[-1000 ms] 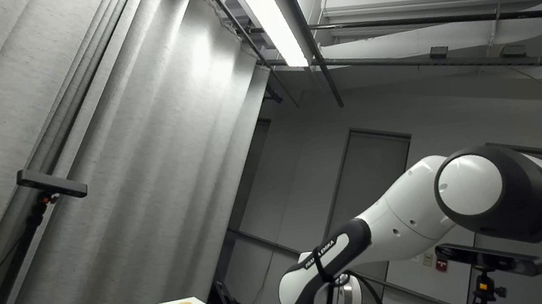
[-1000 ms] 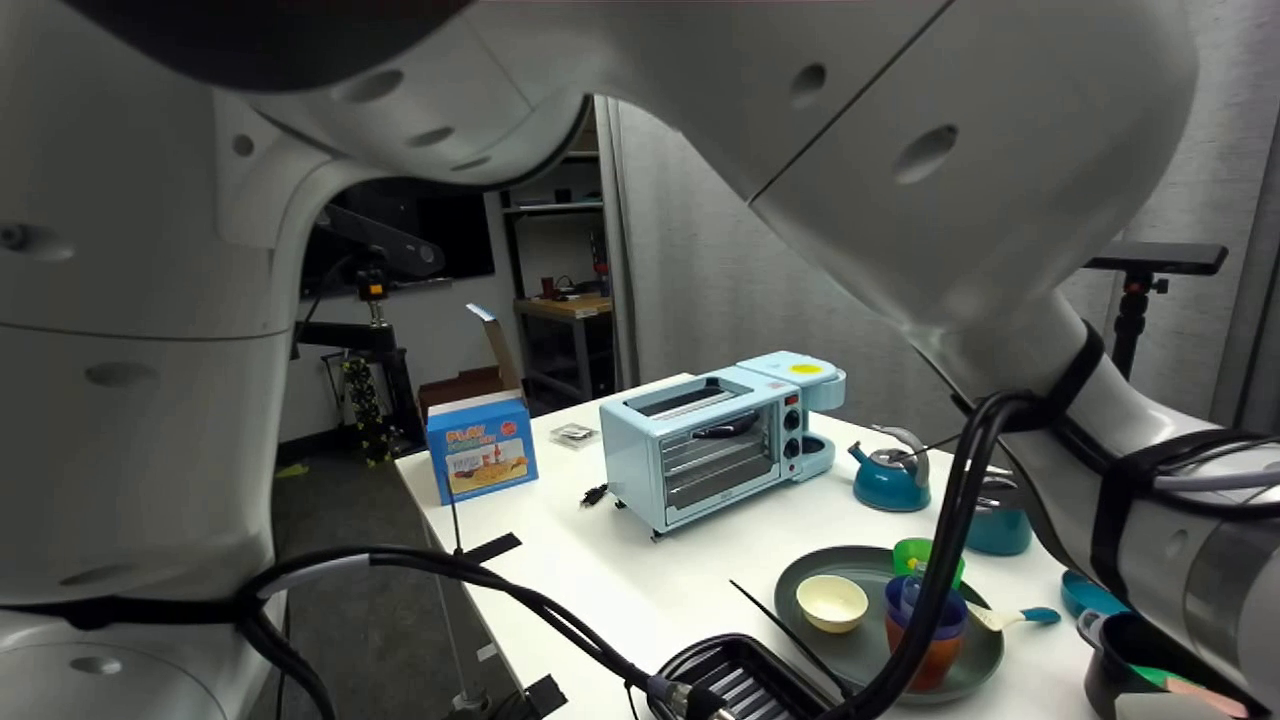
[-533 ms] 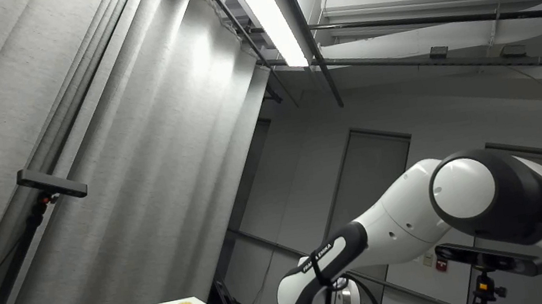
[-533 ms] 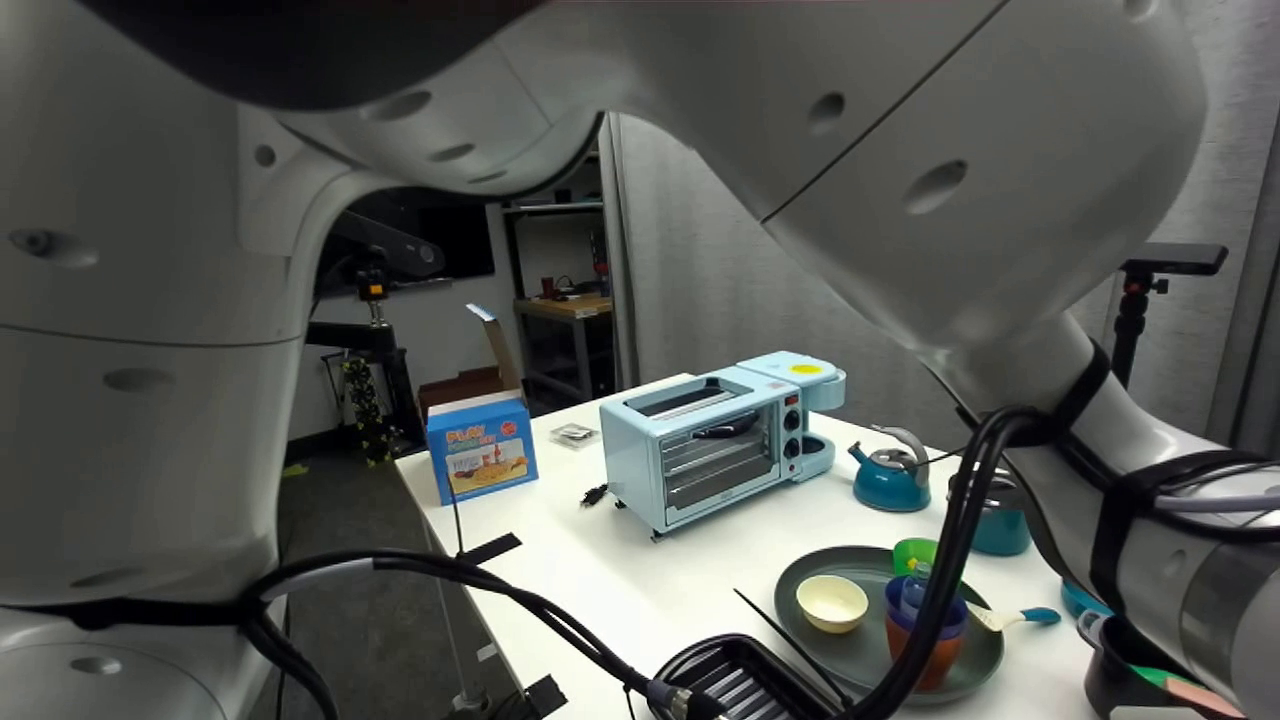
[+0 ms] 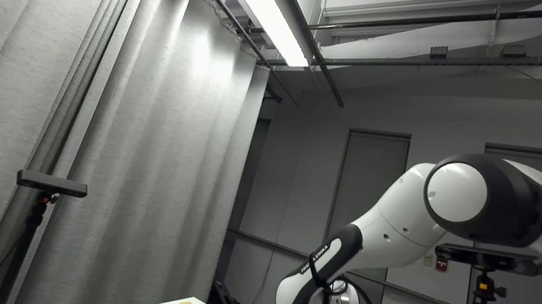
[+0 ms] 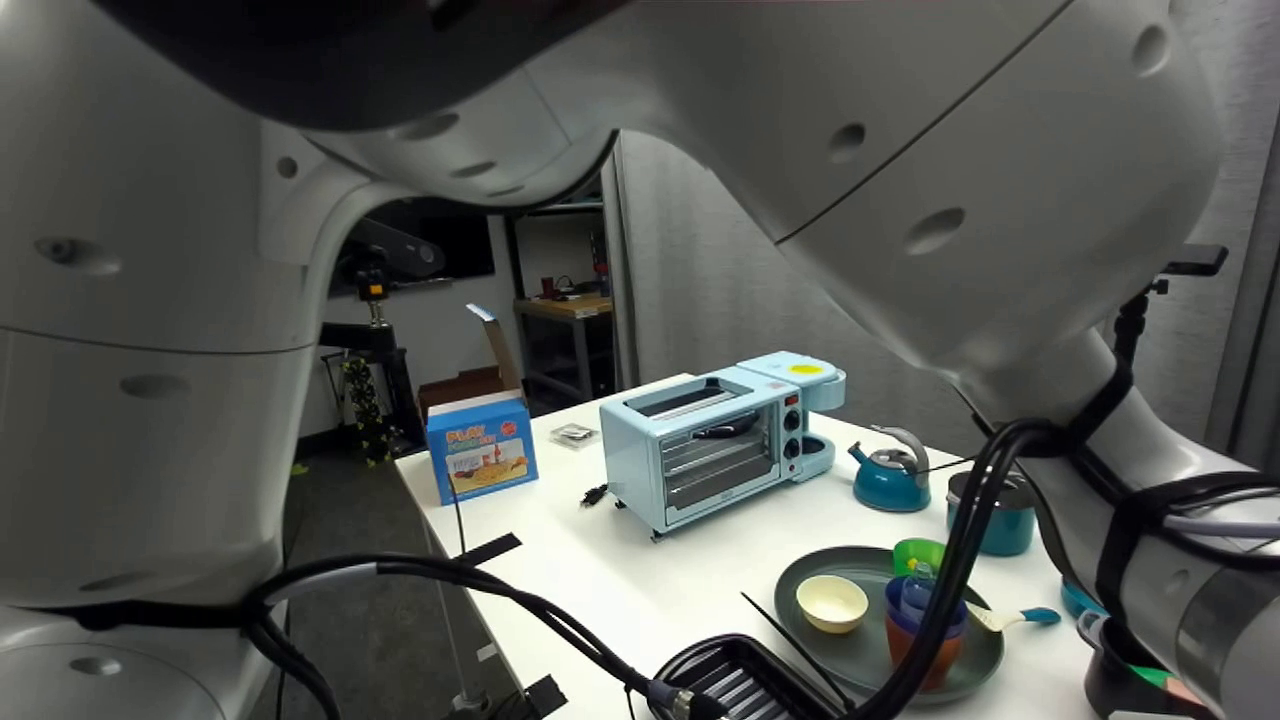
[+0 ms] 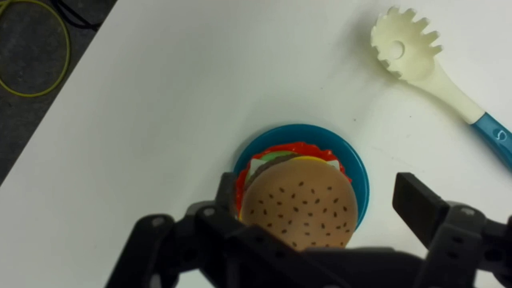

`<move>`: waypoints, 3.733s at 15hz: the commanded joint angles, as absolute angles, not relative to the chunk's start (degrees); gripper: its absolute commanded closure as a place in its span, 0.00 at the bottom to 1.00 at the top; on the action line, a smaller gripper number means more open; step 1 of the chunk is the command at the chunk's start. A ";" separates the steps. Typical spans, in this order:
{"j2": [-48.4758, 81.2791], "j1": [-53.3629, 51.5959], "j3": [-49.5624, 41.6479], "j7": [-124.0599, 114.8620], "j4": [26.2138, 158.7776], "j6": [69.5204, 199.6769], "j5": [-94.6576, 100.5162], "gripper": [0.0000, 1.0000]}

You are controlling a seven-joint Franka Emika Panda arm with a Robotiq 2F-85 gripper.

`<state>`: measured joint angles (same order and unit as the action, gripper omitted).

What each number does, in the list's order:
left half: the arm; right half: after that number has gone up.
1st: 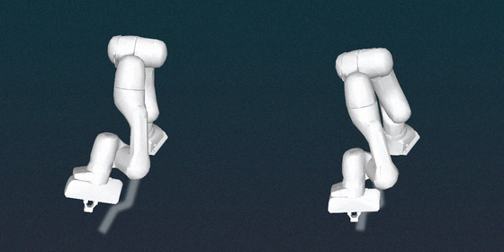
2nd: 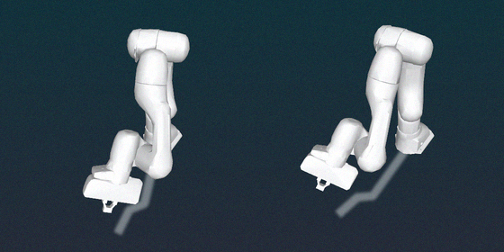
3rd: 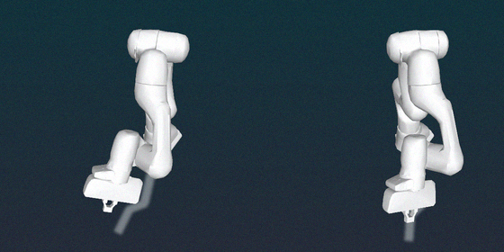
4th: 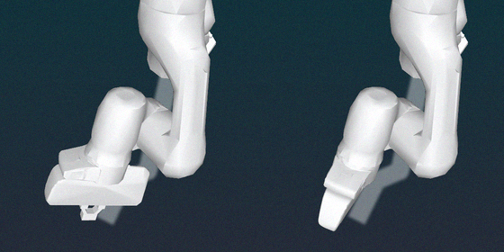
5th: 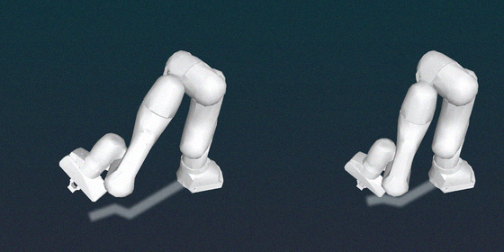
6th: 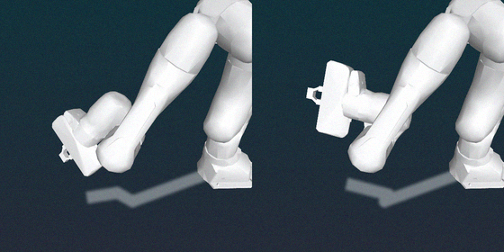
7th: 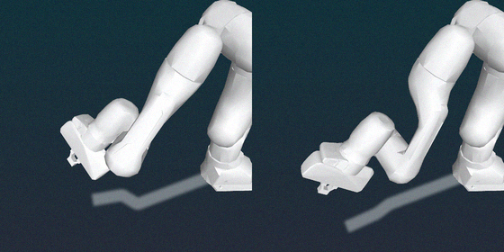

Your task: Put the toy burger in the black pot

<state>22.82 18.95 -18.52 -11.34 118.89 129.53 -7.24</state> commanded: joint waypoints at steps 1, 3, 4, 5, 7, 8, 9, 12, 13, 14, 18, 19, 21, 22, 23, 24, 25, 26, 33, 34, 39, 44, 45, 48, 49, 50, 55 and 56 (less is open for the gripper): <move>24.11 20.56 -17.86 -9.81 117.49 130.30 -9.43 0.00; 24.39 20.72 -17.98 -9.89 117.36 130.35 -9.31 0.00; 24.53 20.84 -18.01 -9.92 117.30 130.35 -9.31 0.00; 24.65 20.93 -18.02 -9.94 117.24 130.34 -9.29 0.00; 24.88 21.08 -18.02 -10.00 117.10 130.31 -9.23 0.00; 25.01 21.11 -18.00 -10.03 117.00 130.29 -9.17 0.00; 25.09 21.12 -17.98 -10.04 116.93 130.27 -9.14 0.00; 25.54 21.17 -17.93 -10.06 116.53 130.23 -9.14 0.26; 25.67 21.18 -17.94 -10.10 116.45 130.23 -9.13 0.29; 25.78 21.19 -17.95 -10.13 116.38 130.21 -9.13 0.32; 25.84 21.11 -17.95 -10.24 116.20 130.21 -9.03 0.56; 25.75 21.07 -17.98 -10.30 116.21 130.20 -8.95 0.56; 24.90 20.78 -18.15 -10.58 116.67 130.13 -8.58 0.56; 24.18 20.54 -18.29 -10.83 117.00 129.96 -8.26 0.56; 23.52 20.27 -18.45 -11.10 117.32 129.85 -7.88 0.56; 22.67 19.94 -18.61 -11.42 117.76 129.87 -7.45 0.56; 22.04 19.68 -18.72 -11.67 118.05 129.95 -7.13 0.56; 21.36 19.41 -18.79 -11.95 118.30 130.00 -6.86 0.56; 16.54 16.37 -18.53 -13.77 119.24 128.06 -3.36 0.56; 16.03 15.90 -18.36 -13.83 119.25 127.62 -2.86 0.56; 15.78 14.12 -17.25 -13.66 118.07 123.93 -0.05 0.56; 16.74 11.33 -15.42 -13.36 116.26 118.87 5.43 0.56; 16.92 10.91 -14.97 -12.95 115.72 117.92 6.42 0.56; 18.20 9.62 -13.54 -11.77 112.70 114.90 8.55 0.56; 18.61 9.29 -13.08 -11.49 111.62 114.08 9.18 0.56; 19.13 8.78 -12.49 -11.23 110.30 113.07 9.59 0.56; 21.73 7.08 -10.15 -9.35 103.94 109.55 11.02 0.56; 22.21 6.86 -9.80 -8.90 102.74 109.09 11.09 0.56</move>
